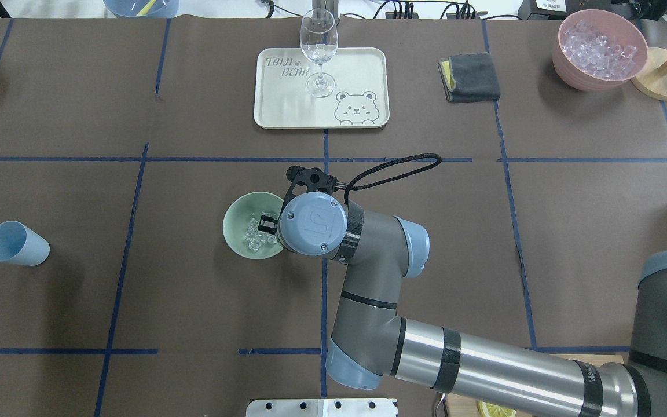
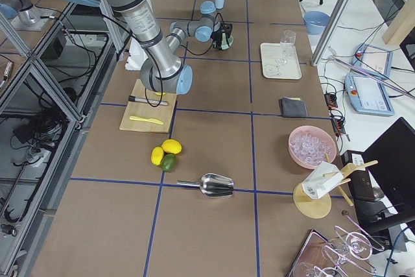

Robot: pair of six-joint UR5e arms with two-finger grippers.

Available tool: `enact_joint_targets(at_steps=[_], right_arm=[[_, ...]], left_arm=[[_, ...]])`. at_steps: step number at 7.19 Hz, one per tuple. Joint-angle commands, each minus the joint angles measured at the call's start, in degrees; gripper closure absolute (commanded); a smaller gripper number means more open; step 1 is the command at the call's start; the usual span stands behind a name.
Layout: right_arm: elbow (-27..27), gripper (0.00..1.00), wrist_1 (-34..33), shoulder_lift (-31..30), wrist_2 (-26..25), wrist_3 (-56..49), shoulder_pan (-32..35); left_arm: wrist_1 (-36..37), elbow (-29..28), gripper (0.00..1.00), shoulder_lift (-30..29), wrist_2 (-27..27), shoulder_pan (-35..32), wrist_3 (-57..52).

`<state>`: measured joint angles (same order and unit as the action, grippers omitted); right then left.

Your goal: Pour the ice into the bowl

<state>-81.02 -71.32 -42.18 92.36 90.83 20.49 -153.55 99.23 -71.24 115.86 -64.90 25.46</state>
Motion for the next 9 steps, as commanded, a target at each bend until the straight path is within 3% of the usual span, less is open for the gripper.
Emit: enact_joint_targets(at_steps=[1, 3, 5, 7, 9], right_arm=[[-2.8, 1.0, 1.9, -0.4, 1.8, 0.2, 0.9], [-17.3, 1.0, 2.0, -13.3, 5.9, 0.0, 4.9], [-28.0, 1.0, 2.3, -26.0, 9.4, -3.6, 8.4], [-33.7, 1.0, 2.7, -37.5, 9.2, -8.8, 10.7], [-34.1, 1.0, 14.2, -50.2, 9.6, -14.9, 13.7]], left_arm=[[0.0, -0.1, 0.0, -0.1, 0.2, 0.0, -0.1], [3.8, -0.4, 0.0, -2.5, 0.8, -0.1, -0.2], [20.5, 0.1, 0.0, -10.5, 8.5, -5.6, -0.9], [32.8, 0.3, 0.0, -14.9, 10.3, -8.1, -6.4], [47.8, 0.1, 0.0, -19.6, 14.6, -15.8, -20.9]])
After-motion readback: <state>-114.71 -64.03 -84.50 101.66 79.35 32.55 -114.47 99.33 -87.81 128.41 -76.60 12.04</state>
